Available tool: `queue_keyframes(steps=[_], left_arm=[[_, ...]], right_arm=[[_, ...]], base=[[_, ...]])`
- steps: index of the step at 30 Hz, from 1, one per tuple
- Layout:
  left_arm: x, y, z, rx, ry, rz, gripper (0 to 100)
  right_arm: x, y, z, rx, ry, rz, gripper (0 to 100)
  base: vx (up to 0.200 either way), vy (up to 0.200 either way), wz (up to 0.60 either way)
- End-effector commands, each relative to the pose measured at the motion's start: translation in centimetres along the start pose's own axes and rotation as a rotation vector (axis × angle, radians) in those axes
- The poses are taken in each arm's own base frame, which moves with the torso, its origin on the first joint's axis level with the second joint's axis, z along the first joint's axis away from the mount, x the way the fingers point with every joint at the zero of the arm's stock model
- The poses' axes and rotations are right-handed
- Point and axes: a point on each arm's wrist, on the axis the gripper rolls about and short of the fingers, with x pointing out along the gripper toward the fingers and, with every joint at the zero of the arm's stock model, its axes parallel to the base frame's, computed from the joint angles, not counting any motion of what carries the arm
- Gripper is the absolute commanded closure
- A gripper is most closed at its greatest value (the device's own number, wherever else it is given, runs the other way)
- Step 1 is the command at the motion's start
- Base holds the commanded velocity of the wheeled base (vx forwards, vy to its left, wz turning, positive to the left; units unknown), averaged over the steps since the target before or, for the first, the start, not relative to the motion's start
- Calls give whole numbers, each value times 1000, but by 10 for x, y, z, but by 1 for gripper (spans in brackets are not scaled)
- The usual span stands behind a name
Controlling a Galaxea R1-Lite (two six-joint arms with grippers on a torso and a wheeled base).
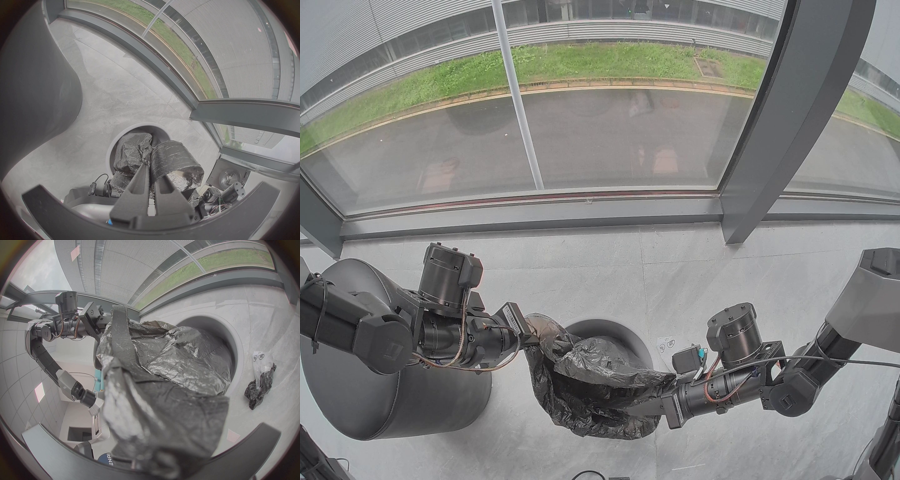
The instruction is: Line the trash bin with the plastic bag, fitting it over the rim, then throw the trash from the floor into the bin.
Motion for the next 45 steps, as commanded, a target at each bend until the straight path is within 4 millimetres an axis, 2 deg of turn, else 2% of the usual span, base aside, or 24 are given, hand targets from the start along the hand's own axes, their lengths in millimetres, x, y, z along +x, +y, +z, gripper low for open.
queue_keyframes(steps=[1, 7, 12, 17, 24, 29, 36, 45], left_arm=[[6, 4, -1, -2, 14, 18, 100], [17, 10, -2, -11, 33, 51, 100], [29, 18, -2, -19, 50, 80, 100], [36, 21, -2, -15, 60, 95, 100], [50, 26, -1, 0, 77, 118, 100], [58, 28, 1, 3, 80, 130, 100], [59, 31, 2, -2, 81, 139, 100], [55, 31, -4, 8, 104, 149, 100]], right_arm=[[3, -3, -3, 7, 14, -4, 100], [4, -5, -2, 3, 12, -11, 100], [5, -18, -1, 13, 0, -44, 100], [3, -21, -1, 18, -2, -52, 100], [12, -46, -3, -12, -18, -205, 100], [19, -51, 0, -16, -29, -249, 100], [26, -58, 5, -37, -49, -301, 100], [23, -57, -2, -92, -18, -312, 100]], base=[[0, 0, 0], [0, 0, 0], [0, 0, 0], [0, 0, 0], [0, 0, 0], [0, 0, 0], [0, 0, 0], [0, 0, 0]])
